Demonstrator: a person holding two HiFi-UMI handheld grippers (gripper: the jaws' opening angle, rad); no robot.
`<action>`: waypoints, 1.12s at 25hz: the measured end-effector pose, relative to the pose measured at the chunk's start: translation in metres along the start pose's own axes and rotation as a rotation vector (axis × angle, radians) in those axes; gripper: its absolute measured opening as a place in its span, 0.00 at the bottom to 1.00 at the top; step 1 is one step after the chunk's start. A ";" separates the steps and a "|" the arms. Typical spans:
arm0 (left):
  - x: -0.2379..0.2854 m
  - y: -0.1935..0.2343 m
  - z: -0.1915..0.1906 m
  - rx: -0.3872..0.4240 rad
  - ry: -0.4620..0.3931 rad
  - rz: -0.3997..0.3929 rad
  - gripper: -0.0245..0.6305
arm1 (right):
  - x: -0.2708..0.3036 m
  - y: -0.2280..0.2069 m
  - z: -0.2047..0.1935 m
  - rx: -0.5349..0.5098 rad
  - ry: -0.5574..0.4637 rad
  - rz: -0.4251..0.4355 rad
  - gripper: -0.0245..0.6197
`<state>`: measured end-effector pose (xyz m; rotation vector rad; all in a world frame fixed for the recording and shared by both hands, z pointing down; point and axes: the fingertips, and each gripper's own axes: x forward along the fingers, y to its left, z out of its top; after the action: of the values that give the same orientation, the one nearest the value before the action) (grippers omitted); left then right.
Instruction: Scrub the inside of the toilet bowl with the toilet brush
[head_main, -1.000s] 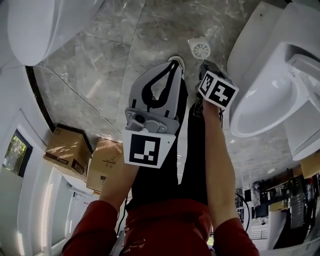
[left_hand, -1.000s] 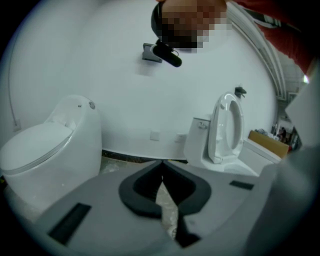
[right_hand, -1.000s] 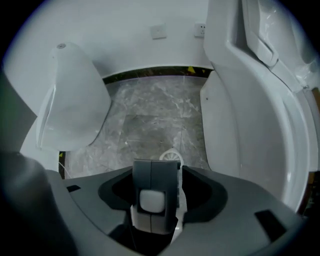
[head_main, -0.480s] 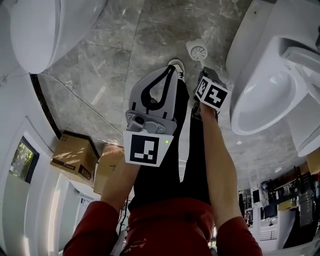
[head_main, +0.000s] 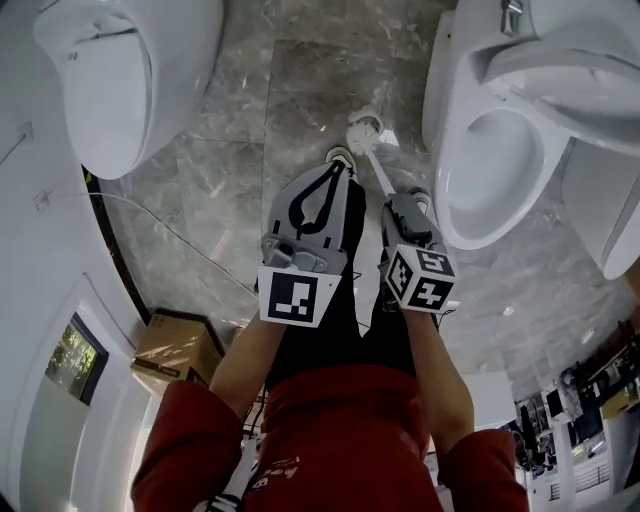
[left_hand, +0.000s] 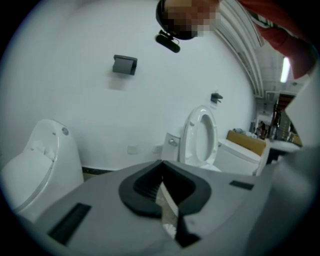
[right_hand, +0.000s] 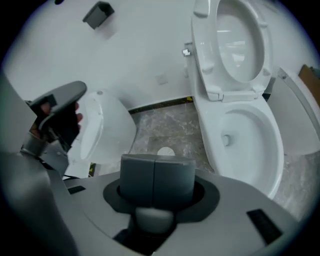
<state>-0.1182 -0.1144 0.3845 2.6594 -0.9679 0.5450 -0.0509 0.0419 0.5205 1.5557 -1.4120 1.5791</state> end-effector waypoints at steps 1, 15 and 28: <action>-0.004 -0.012 0.010 0.011 0.000 -0.012 0.04 | -0.025 0.003 0.000 -0.002 -0.024 0.022 0.29; 0.035 -0.233 0.096 0.098 0.009 -0.169 0.04 | -0.261 -0.194 0.001 0.048 -0.366 -0.069 0.29; 0.127 -0.299 -0.018 0.086 0.104 -0.175 0.04 | -0.078 -0.350 0.017 -0.246 -0.263 -0.172 0.29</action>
<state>0.1636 0.0438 0.4214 2.7251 -0.6892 0.6911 0.2846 0.1657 0.5539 1.7266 -1.4981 1.0866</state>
